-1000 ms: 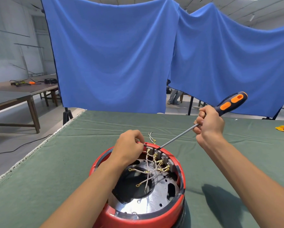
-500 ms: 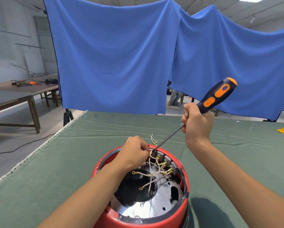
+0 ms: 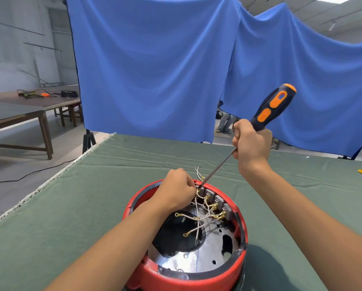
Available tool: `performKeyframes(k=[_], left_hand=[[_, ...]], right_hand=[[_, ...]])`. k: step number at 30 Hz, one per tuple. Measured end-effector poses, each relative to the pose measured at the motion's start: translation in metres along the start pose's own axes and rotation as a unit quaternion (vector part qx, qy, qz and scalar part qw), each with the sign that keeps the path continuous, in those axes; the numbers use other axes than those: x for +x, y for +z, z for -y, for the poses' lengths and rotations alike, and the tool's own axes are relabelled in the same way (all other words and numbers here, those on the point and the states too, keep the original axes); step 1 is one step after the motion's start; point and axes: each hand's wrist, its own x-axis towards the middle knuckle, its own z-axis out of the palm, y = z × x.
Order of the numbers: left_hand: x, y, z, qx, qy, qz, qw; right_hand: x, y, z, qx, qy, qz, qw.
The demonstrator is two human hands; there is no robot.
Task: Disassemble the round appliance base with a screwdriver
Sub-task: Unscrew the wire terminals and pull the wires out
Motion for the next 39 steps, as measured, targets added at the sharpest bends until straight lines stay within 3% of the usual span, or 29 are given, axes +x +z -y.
performKeyframes(k=[16, 24, 39], left_hand=[[0.001, -0.001, 0.001, -0.014, -0.008, -0.008, 1.000], [0.009, 0.004, 0.006, 0.014, -0.011, 0.018, 1.000], [0.010, 0.007, 0.007, -0.017, -0.021, 0.028, 0.999]], right_hand=[[0.015, 0.009, -0.032, -0.043, 0.189, 0.007, 0.981], [0.018, 0.004, -0.004, -0.001, 0.097, 0.030, 0.995], [0.004, -0.001, 0.004, 0.011, 0.002, 0.018, 1.000]])
